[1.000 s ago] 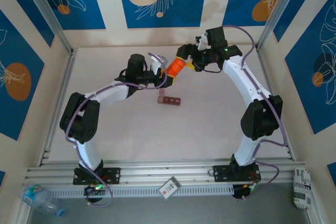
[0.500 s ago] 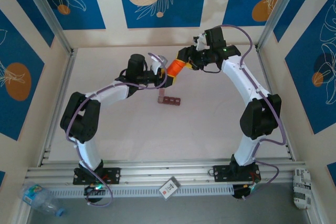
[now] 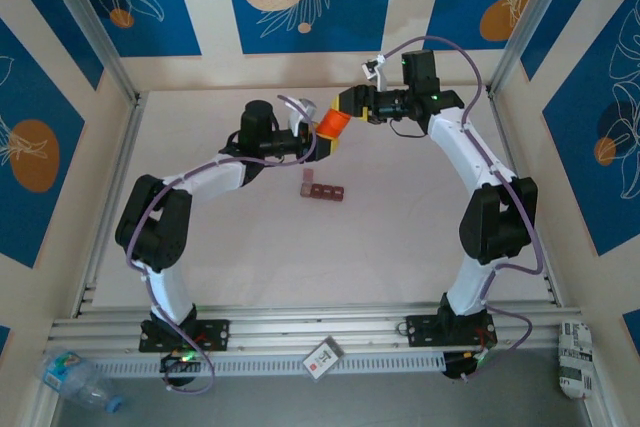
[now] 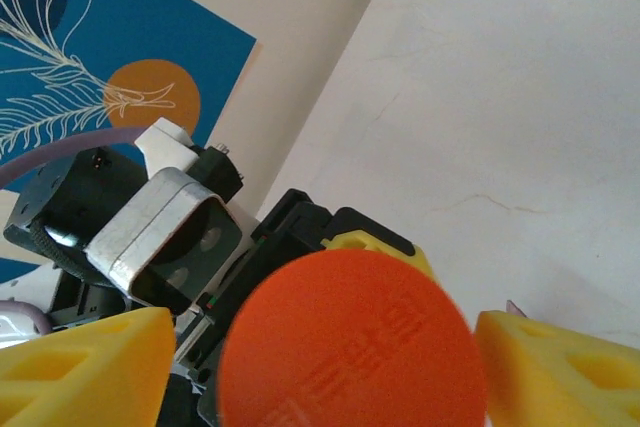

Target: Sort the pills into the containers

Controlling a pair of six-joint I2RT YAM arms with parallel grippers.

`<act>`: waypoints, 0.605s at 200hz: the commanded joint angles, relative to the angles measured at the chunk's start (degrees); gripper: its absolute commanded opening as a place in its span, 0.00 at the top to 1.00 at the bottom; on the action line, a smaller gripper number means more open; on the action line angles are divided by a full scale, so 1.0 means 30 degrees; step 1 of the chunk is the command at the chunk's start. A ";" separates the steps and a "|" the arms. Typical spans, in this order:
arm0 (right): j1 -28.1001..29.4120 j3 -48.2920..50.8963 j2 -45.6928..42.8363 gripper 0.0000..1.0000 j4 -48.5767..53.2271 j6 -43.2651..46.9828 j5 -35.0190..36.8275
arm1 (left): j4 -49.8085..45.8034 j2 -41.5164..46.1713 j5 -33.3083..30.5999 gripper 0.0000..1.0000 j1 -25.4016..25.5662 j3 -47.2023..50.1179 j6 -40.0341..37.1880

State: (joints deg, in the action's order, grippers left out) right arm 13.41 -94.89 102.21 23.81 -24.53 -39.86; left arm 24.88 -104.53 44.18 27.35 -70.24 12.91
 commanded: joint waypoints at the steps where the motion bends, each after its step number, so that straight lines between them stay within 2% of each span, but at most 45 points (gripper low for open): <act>1: -0.0466 0.0533 -0.1035 0.18 -0.0645 -0.2664 0.0825 | -0.1242 0.0383 -0.1168 1.00 -0.0003 -0.0552 -0.1887; 20: -0.0861 0.1141 -0.1597 0.17 -0.0912 -0.5202 0.1787 | -0.2144 0.0520 -0.2007 1.00 -0.0001 -0.0552 -0.2975; 42: -0.0760 0.1194 -0.1966 0.16 0.0403 -0.7026 0.3925 | -0.2858 0.0609 -0.2516 1.00 0.0046 -0.0589 -0.3975; 78: 0.0037 0.0695 -0.1957 0.15 0.1959 -0.7911 0.6245 | -0.3628 0.0701 -0.2917 1.00 0.0106 -0.0754 -0.4840; 121: 0.0667 0.0321 -0.1301 0.15 0.2274 -0.8219 0.6801 | -0.3930 0.0625 -0.2898 1.00 0.0277 -0.1023 -0.5087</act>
State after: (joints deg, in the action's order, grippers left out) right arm 14.35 -91.83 97.86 27.92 -47.13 -21.80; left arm 13.47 -104.53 35.46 27.51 -70.67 -0.05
